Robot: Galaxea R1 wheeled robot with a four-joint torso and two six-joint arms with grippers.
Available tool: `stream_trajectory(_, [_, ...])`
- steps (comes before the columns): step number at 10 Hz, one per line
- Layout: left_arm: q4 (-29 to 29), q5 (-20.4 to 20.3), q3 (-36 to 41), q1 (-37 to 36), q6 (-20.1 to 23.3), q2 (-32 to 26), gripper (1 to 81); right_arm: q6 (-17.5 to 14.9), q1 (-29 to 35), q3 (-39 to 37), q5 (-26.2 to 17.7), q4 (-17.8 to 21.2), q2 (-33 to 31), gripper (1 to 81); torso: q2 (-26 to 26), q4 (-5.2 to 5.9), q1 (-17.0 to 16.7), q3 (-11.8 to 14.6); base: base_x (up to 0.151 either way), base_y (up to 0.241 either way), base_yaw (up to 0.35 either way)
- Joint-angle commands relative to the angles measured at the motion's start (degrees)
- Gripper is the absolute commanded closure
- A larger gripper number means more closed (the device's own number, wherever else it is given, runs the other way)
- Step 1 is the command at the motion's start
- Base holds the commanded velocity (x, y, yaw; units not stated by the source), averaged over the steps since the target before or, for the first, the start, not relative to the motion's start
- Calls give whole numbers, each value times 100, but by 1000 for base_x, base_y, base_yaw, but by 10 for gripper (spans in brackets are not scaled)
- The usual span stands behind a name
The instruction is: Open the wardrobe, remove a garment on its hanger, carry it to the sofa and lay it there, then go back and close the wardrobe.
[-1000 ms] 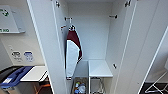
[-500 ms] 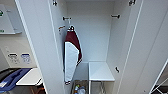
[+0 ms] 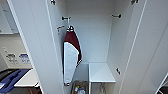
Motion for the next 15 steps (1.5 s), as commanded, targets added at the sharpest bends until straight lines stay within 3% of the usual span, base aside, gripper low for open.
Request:
stream_trajectory(1, [-33,240,-15,-212,-47,-50,10,-51,166,66,-263,-32,91,10,0,0,0,0,0,0,0])
stream_trajectory(4, [-420,205,-7,-28,-522,-296,10,-42,201,75,-166,29,-76,10,0,0,-2,0,0,0,0])
stream_trajectory(6, [-1339,179,-15,121,-261,-445,10,-51,219,669,-148,-15,-461,10,0,0,-2,0,0,0,0])
stream_trajectory(7, [-1879,170,2,157,461,-498,10,-51,237,1134,-140,-23,-732,10,0,0,-2,0,0,0,0])
stream_trajectory(8, [-2951,170,2,175,1605,-507,10,-42,245,1596,-140,21,-1034,10,0,0,-5,0,0,0,0])
stream_trajectory(9, [-4699,187,19,210,3380,-516,10,-25,272,2031,-71,38,-1434,10,0,0,-5,0,0,0,0])
stream_trajectory(10, [-5906,221,114,210,4645,-542,10,10,298,2321,95,55,-1784,10,0,0,-5,0,0,0,0])
stream_trajectory(11, [-6696,358,374,175,5747,-672,10,28,333,2645,245,56,-2179,10,0,0,-7,0,0,0,0])
stream_trajectory(12, [-7193,670,868,70,6348,-935,10,45,377,2877,360,56,-2508,10,0,0,-7,0,0,0,0])
stream_trajectory(13, [-7874,662,1739,0,6657,-1528,10,140,456,3088,509,82,-2884,10,0,0,-7,0,0,0,0])
stream_trajectory(15, [-8181,601,3206,-159,6668,-2692,10,423,579,3274,809,82,-3414,10,0,0,-7,0,0,0,0])
